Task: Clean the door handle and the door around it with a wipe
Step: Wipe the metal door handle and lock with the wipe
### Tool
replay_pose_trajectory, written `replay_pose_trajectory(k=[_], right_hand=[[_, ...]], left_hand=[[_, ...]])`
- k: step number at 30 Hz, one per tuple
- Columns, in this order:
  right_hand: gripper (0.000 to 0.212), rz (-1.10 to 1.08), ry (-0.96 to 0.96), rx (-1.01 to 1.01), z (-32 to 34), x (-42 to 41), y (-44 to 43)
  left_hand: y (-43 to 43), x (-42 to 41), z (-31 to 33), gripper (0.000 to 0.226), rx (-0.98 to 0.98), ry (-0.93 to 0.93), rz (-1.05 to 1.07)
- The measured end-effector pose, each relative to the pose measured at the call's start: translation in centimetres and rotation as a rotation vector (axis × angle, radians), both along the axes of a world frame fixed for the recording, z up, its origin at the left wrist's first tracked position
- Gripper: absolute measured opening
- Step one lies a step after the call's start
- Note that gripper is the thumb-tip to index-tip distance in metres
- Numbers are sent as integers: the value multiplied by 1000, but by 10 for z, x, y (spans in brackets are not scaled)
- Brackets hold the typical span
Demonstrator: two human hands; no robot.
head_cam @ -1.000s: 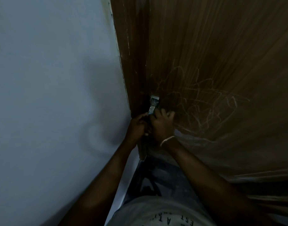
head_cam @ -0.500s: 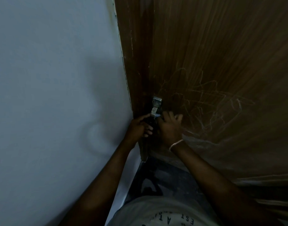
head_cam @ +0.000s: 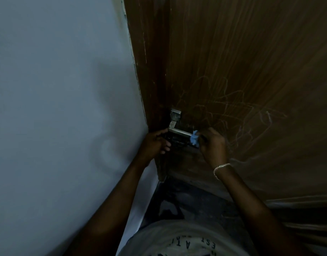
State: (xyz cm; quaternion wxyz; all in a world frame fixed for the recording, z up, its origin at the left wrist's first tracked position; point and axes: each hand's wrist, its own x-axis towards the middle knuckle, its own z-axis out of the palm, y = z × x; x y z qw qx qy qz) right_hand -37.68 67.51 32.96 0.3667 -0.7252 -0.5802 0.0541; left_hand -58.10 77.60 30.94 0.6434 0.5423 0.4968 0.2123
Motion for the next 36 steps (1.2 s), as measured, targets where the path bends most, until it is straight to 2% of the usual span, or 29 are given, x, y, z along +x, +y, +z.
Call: replay_pose_trajectory(k=[6,11,18,20,22,29,36], right_hand=[[21,175,-127,-131,14,-12,25],[18,170,-178,-144,13,10,9],[19,260,-240,-250,15,-27,50],[17,268,-226,-199,14,-13,37],[23,245,-225,-176,11,-2,22],[24,303,-270,-187,8,-39,62],[28,249,-264,-195,-1,-16,44]], left_hand=[[1,3,-1,53,-17,6,11],[0,2,3,51,-17,20,-4],[4,7,13,47,-34,47,23],[4,6,13,46,-31,46,16],[3,5,13,46,-27,36,17],[-1,6,12,48,-18,32,24],[-2,6,11,46,7,55,22]])
